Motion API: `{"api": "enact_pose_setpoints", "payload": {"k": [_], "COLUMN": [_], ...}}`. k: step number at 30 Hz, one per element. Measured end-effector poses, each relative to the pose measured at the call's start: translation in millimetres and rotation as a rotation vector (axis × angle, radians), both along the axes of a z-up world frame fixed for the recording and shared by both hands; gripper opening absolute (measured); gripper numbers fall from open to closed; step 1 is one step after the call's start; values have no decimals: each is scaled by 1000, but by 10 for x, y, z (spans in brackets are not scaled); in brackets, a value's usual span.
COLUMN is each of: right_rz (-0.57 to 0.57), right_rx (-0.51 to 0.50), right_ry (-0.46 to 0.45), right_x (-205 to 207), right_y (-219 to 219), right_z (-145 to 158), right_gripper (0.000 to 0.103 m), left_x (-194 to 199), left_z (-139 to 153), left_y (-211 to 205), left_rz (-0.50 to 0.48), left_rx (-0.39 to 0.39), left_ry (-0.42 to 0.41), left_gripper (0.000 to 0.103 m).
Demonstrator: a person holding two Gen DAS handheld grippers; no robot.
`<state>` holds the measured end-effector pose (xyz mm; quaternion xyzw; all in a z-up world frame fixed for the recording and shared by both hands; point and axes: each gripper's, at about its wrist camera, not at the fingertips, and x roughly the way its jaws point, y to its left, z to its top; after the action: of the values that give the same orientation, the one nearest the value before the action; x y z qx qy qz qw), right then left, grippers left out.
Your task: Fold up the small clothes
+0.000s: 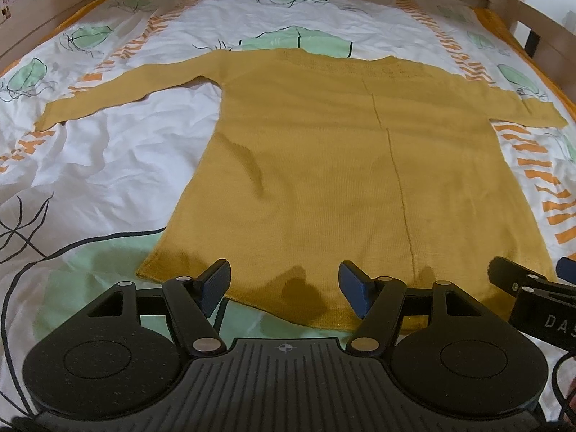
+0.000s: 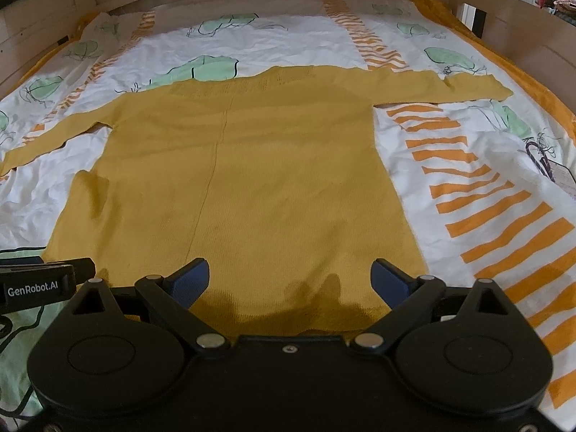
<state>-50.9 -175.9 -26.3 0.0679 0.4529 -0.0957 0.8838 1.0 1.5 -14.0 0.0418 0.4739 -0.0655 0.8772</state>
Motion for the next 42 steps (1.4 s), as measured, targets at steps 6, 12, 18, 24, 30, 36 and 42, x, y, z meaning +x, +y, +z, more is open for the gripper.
{"api": "enact_pose_setpoints", "payload": {"k": [6,12,18,24,30,36,42], "right_rz": [4,10,23,35,33,70,58], "right_rx": [9,20,43,67,144,302,505], "right_ry": [12,27,45,69,93,97,89], "right_x": [22,63,120,228,346,484,658], "right_y": [2,-6,-22,-46,-126,-236,-447], "right_z": [-21,-47,-76,-115,-186,-227,-265], "right_gripper": [97,97,97,97,97,98,103], "left_x": [21,66,142,246,389,601,962], "left_z": [-13,-24,-44,-51,-56,-39,-15], "left_y": [-1,12,28,40,61,97,224], "left_rz": [1,4,9,14,23,13,18], "left_rx": [-5,-12,-19,-24,-35,-71,-194], "left_ry": [6,20,37,46,52,36,20], "left_gripper": [65,65,65,65,65,65,65]}}
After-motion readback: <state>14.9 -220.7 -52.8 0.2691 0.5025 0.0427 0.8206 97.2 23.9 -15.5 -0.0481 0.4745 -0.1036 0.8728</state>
